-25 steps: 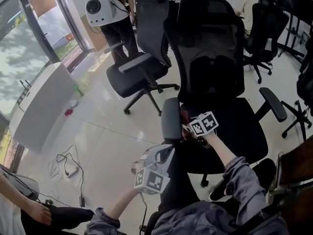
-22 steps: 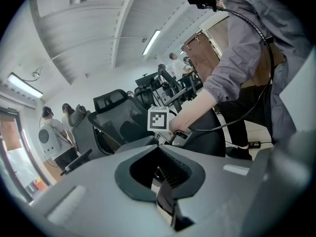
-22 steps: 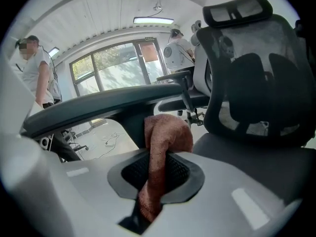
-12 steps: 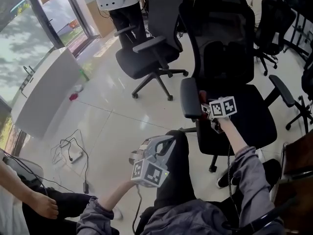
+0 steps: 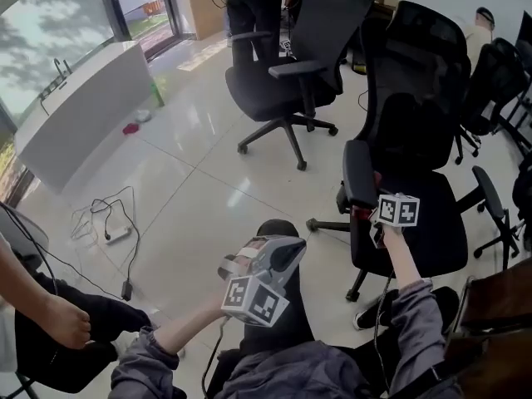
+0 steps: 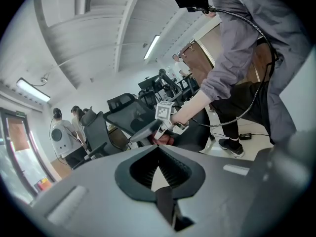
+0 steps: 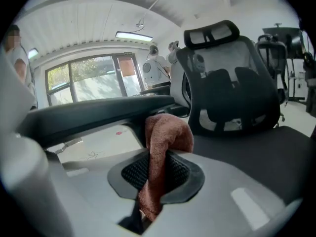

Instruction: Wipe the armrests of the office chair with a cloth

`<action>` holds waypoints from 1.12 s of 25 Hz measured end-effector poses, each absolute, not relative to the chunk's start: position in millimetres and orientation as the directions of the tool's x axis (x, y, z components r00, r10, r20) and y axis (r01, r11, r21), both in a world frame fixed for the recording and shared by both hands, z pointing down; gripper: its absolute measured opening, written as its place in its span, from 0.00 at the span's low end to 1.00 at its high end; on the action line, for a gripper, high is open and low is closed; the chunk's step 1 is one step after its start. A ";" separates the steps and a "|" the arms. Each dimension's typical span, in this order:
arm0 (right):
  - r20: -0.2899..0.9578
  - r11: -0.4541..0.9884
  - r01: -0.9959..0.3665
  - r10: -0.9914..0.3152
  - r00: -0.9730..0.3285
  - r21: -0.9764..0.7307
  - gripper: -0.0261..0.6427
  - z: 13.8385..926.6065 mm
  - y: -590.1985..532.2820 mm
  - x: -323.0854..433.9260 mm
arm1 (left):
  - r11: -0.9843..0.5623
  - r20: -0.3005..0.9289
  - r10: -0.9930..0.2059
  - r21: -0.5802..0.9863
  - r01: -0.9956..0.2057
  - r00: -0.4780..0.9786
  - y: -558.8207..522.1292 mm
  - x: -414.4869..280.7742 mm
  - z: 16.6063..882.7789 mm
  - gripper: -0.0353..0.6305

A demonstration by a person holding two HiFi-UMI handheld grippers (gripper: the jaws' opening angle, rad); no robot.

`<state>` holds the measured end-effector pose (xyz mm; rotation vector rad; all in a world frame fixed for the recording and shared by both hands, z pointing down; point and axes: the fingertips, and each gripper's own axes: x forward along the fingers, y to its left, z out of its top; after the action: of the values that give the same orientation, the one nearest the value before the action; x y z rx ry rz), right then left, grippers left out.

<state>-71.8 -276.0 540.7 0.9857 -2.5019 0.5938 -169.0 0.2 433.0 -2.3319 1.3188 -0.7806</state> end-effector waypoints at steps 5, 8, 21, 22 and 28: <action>0.451 0.654 -0.740 -0.618 -0.644 -0.161 0.11 532.6 -227.7 -67.0 | -0.499 0.288 -0.866 -0.503 -0.705 0.408 -11.7 -199.3 455.5 0.08; 0.401 0.630 -0.762 -0.665 -0.630 -0.154 0.11 528.2 -200.5 -80.6 | -0.497 0.269 -0.868 -0.476 -0.726 0.418 -25.3 -208.5 463.4 0.08; 0.366 0.526 -0.839 -0.760 -0.538 -0.140 0.11 536.3 -207.8 -148.8 | -0.561 0.244 -0.824 -0.473 -0.679 0.511 -37.8 -232.5 455.2 0.08; 0.369 0.516 -0.847 -0.769 -0.523 -0.125 0.11 538.4 -212.4 -152.1 | -0.570 0.246 -0.816 -0.488 -0.661 0.523 -40.7 -231.8 453.1 0.08; 0.293 0.412 -0.910 -0.866 -0.405 -0.038 0.11 540.2 -240.2 -162.3 | -0.588 0.250 -0.793 -0.553 -0.590 0.556 -73.9 -233.5 446.4 0.08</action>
<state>-162.3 -240.2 540.2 1.5640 -2.4407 0.2824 -233.5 -73.9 446.4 -2.3855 1.1226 -0.6779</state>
